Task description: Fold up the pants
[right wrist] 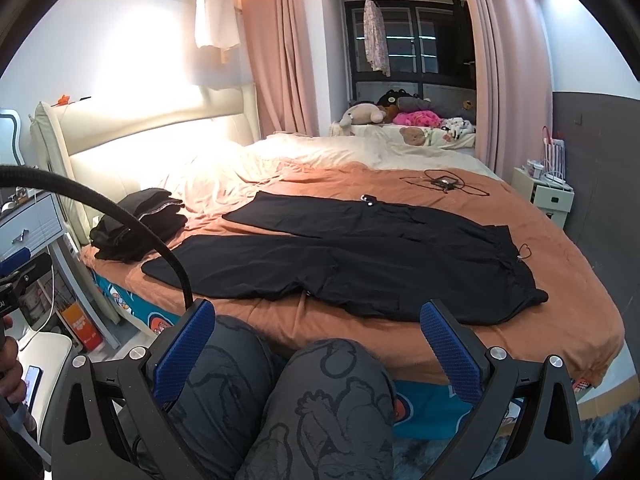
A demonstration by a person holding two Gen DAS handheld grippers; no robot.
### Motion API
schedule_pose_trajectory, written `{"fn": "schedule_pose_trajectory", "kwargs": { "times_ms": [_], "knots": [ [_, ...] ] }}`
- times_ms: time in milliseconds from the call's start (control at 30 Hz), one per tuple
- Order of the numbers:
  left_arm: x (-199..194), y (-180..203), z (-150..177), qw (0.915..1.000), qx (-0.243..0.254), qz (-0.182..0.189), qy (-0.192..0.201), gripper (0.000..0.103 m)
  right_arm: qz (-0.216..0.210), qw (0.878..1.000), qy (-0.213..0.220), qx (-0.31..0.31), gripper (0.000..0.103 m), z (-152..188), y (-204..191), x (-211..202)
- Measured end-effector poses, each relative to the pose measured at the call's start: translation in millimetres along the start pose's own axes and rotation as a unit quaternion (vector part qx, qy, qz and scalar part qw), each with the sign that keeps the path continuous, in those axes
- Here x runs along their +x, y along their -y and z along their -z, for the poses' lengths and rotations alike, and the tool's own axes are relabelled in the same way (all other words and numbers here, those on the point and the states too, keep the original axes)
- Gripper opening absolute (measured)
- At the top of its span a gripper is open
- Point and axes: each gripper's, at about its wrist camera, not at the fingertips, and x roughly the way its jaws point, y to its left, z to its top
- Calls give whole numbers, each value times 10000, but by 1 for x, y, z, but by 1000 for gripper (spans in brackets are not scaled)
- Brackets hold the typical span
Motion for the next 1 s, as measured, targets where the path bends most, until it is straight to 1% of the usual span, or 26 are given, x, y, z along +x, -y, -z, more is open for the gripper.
{"fn": "schedule_pose_trajectory", "kwargs": {
  "times_ms": [233, 400, 467, 633, 833, 1000],
  "knots": [
    [13, 0, -5, 10000, -4, -30, -72, 103, -2, 9999, -15, 102, 103, -6, 10, 10],
    [33, 2, -10, 9998, 80, -64, -169, 103, 144, 9998, -85, 140, 103, -12, 21, 27],
    [44, 4, -12, 9997, 103, -50, -233, 103, 177, 9996, -152, 172, 103, -14, 23, 34],
    [72, 7, -15, 9991, 90, -29, -416, 103, 421, 9982, -303, 315, 103, -24, 35, 54],
    [108, 11, -18, 9977, 172, -66, -652, 103, 637, 9948, -497, 621, 103, -39, 53, 82],
    [136, 9, -19, 9965, 55, -87, -825, 103, 832, 9913, -681, 761, 103, -50, 60, 103]
  ]
}}
